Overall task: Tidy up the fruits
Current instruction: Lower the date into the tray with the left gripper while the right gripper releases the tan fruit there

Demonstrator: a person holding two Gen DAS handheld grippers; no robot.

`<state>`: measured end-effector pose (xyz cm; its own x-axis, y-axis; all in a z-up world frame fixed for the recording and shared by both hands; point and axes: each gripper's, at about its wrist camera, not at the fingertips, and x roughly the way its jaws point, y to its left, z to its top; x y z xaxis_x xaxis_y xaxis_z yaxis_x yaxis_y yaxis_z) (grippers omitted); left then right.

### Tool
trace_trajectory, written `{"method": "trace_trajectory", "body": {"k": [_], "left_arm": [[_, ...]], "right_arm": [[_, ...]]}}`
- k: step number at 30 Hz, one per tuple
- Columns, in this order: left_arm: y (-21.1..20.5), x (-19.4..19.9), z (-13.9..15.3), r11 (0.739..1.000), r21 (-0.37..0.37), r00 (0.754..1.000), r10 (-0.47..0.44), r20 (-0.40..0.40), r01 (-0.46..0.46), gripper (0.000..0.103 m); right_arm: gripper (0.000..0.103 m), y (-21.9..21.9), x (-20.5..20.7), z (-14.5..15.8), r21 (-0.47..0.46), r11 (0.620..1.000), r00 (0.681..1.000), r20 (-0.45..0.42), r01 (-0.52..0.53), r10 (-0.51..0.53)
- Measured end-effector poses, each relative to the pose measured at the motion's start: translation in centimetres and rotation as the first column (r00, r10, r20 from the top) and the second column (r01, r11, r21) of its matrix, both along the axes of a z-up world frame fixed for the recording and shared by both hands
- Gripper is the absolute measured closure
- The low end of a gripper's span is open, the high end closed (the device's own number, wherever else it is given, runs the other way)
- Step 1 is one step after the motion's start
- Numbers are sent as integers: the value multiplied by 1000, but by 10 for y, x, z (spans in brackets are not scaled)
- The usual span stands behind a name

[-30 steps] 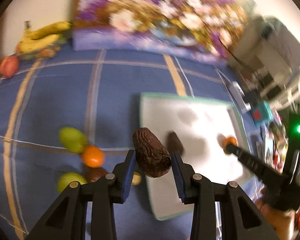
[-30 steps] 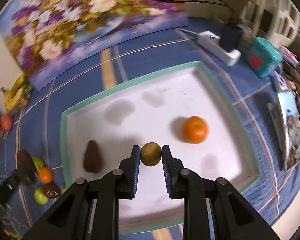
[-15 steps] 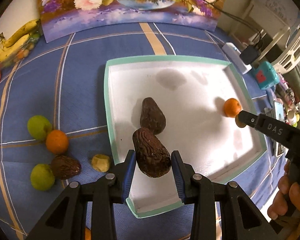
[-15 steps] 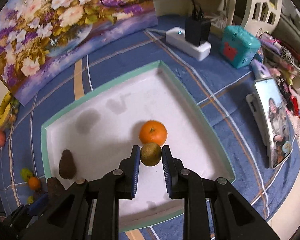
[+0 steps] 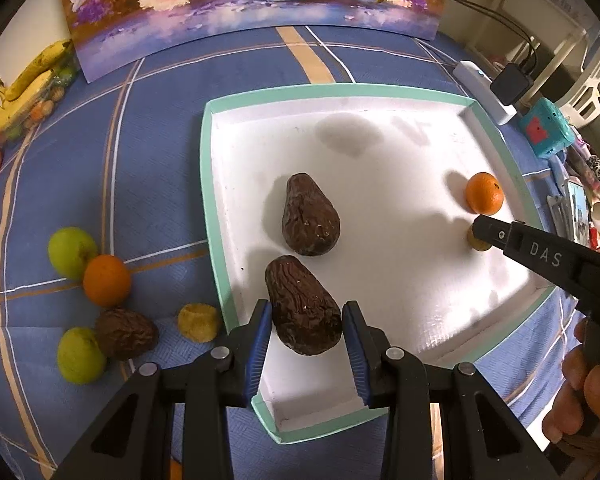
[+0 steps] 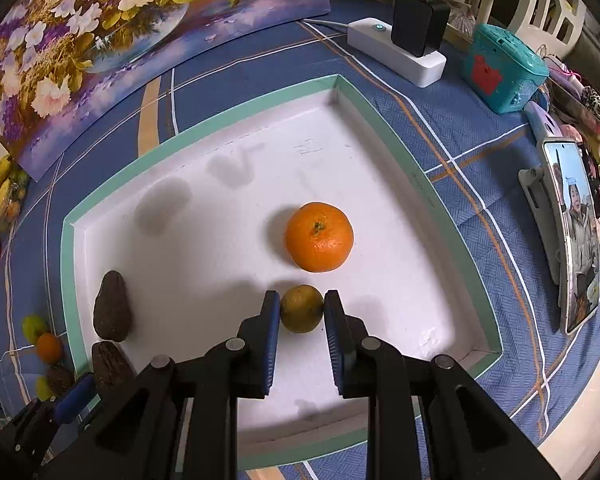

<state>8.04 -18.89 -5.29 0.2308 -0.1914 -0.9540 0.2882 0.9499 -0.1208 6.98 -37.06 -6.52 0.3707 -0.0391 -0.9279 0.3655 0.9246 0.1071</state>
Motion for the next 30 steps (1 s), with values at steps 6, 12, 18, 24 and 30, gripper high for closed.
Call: {"method": "trace_trajectory", "body": {"k": [6, 12, 18, 24, 30], "left_arm": [[1, 1, 1, 1000, -3, 1000, -2, -7, 2, 64], [3, 1, 8, 1000, -14, 1000, -3, 5, 3, 64], [9, 1, 20, 999, -39, 1000, 2, 23, -1, 63], [19, 3, 39, 997, -74, 997, 24, 70, -19, 63], [37, 10, 45, 993, -91, 993, 85, 84, -78, 63]], "right_arm": [[79, 0, 1, 0, -1, 1000, 1000, -3, -2, 2], [79, 1, 2, 4, -1, 1000, 1000, 6, -6, 6], [79, -1, 0, 17, -12, 1000, 999, 34, -1, 2], [79, -2, -3, 32, -17, 1000, 997, 77, 6, -5], [79, 2, -6, 41, -22, 1000, 995, 99, -6, 8]]}}
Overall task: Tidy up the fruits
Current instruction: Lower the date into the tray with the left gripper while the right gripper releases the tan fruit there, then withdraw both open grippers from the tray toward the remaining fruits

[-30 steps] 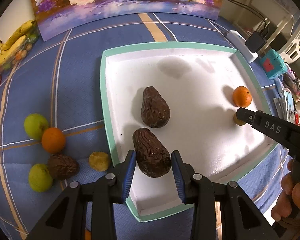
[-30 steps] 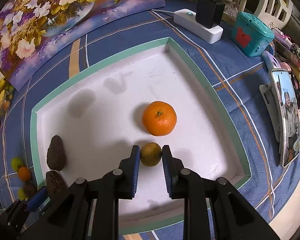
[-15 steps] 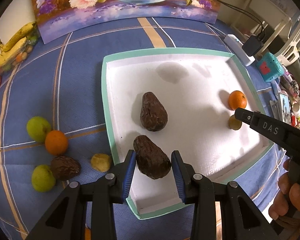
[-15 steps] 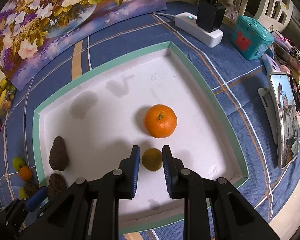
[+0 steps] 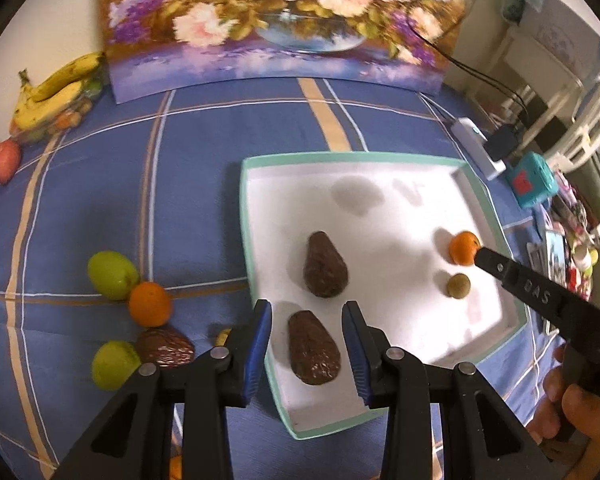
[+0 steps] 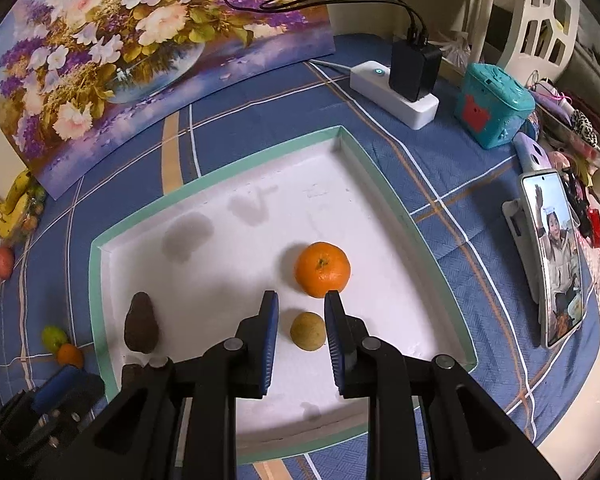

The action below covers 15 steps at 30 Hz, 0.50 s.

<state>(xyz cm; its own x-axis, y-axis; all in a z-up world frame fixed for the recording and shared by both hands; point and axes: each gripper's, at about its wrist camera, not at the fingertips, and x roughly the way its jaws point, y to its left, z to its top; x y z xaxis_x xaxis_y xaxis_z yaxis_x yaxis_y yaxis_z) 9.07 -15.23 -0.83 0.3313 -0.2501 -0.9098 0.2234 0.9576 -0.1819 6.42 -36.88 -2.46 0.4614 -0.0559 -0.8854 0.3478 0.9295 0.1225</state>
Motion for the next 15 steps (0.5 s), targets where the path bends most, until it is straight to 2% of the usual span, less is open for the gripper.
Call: {"method": "trace_trajectory", "body": {"k": [8, 10, 11, 12, 13, 14, 15], "left_arm": [[28, 12, -3, 994, 6, 994, 106, -4, -106, 63], [35, 14, -6, 992, 22, 992, 127, -14, -127, 63], [39, 15, -9, 990, 31, 990, 141, -19, -140, 61], [43, 17, -11, 987, 44, 987, 157, -25, -156, 58], [47, 18, -14, 984, 56, 985, 173, -30, -171, 47], [52, 20, -17, 979, 71, 980, 194, -33, -192, 38], [56, 22, -19, 975, 80, 977, 211, -35, -208, 38]], "right_arm": [[79, 2, 2, -1, 7, 1000, 1000, -1, -8, 8], [75, 4, 3, -2, 7, 1000, 1000, -3, -17, 17], [71, 5, 3, -2, 5, 1000, 1000, -2, -24, 24], [62, 7, 4, -2, 0, 1000, 1000, 0, -31, 31], [57, 9, 4, -1, -5, 999, 999, 3, -39, 39], [57, 10, 4, -1, -6, 999, 999, 8, -46, 46], [56, 12, 5, 0, -3, 999, 998, 14, -55, 55]]}}
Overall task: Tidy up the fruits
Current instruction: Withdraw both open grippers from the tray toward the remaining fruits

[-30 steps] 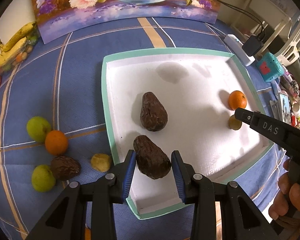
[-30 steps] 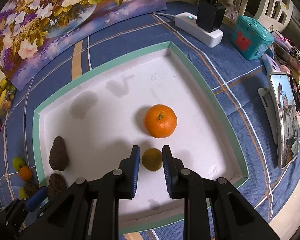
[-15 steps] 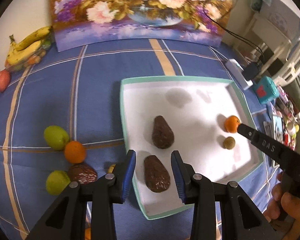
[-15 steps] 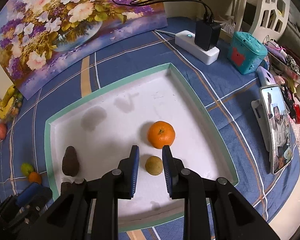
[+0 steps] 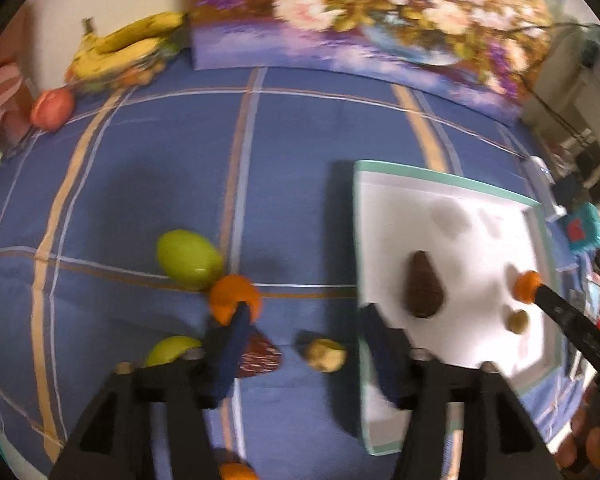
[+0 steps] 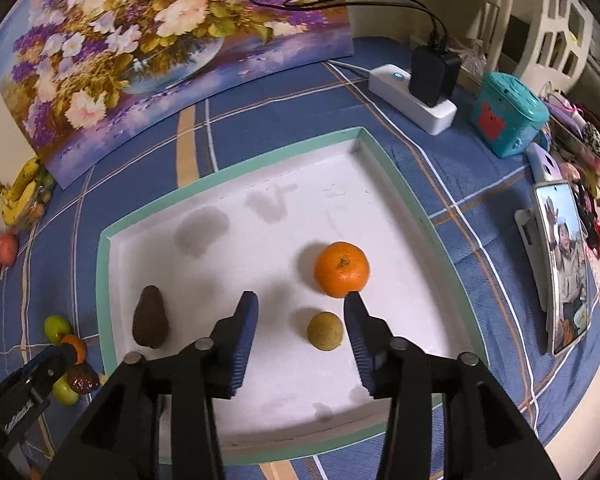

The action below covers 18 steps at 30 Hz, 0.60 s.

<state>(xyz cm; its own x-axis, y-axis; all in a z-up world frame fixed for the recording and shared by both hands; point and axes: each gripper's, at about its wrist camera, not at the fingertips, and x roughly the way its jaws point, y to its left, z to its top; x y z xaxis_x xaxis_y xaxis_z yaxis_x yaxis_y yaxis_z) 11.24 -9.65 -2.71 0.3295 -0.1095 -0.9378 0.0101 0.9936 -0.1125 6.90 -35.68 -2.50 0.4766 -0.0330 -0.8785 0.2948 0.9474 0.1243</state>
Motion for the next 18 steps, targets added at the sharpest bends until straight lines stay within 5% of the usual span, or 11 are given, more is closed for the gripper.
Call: {"method": "trace_trajectory", "body": {"k": [4, 15, 18], "left_arm": [[16, 3, -7, 998, 28, 998, 63, -5, -63, 27], [29, 7, -16, 992, 48, 993, 115, -23, -114, 17], [32, 7, -17, 991, 47, 992, 127, -21, -126, 8]], "right_arm": [[33, 4, 1, -1, -5, 1000, 1000, 11, -11, 11], [23, 14, 5, -14, -28, 999, 999, -14, -45, 45], [23, 16, 5, -15, -30, 998, 998, -15, -55, 55]]}}
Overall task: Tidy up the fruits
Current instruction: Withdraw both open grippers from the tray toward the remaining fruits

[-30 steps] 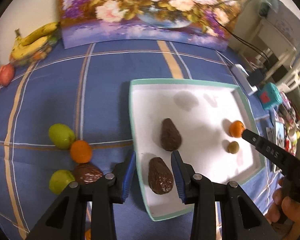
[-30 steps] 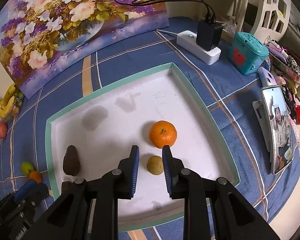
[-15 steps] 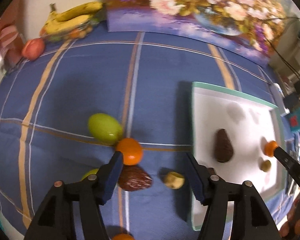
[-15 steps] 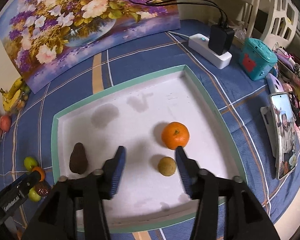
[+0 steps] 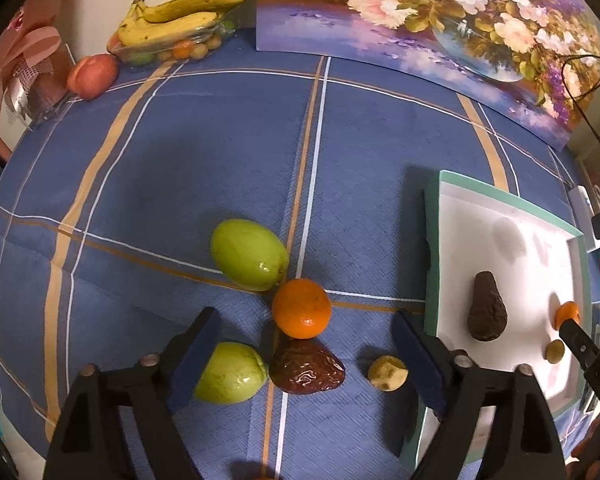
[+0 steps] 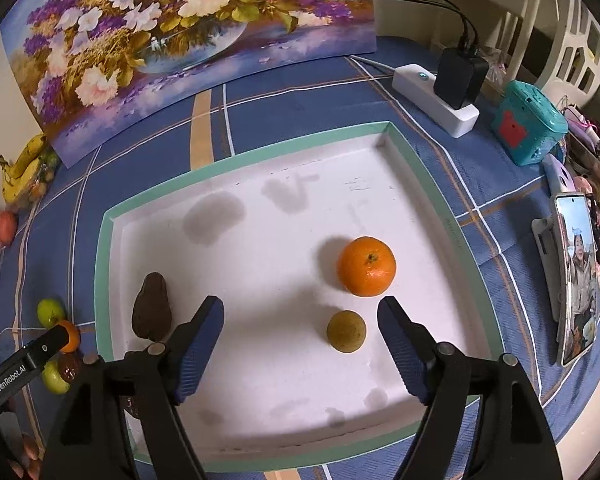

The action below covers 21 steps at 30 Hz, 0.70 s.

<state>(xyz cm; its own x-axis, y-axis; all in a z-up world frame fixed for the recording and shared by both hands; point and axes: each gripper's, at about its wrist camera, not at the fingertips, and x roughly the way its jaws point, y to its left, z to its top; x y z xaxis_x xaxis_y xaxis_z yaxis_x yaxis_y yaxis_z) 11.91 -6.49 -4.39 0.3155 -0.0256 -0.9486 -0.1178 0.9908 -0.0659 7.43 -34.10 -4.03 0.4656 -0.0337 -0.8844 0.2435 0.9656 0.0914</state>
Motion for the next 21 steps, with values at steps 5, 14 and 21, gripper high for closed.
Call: {"method": "trace_trajectory", "body": {"k": [5, 14, 21], "left_arm": [[4, 1, 1, 1000, -11, 1000, 12, 7, -12, 0], [11, -4, 5, 999, -23, 998, 42, 38, -41, 0], [18, -13, 10, 996, -76, 996, 44, 77, -38, 0]], "right_arm": [[8, 2, 0, -2, 9, 1000, 1000, 11, -13, 13], [8, 8, -1, 3, -2, 1000, 998, 55, -25, 25], [8, 13, -6, 15, 38, 999, 992, 128, -20, 15]]}}
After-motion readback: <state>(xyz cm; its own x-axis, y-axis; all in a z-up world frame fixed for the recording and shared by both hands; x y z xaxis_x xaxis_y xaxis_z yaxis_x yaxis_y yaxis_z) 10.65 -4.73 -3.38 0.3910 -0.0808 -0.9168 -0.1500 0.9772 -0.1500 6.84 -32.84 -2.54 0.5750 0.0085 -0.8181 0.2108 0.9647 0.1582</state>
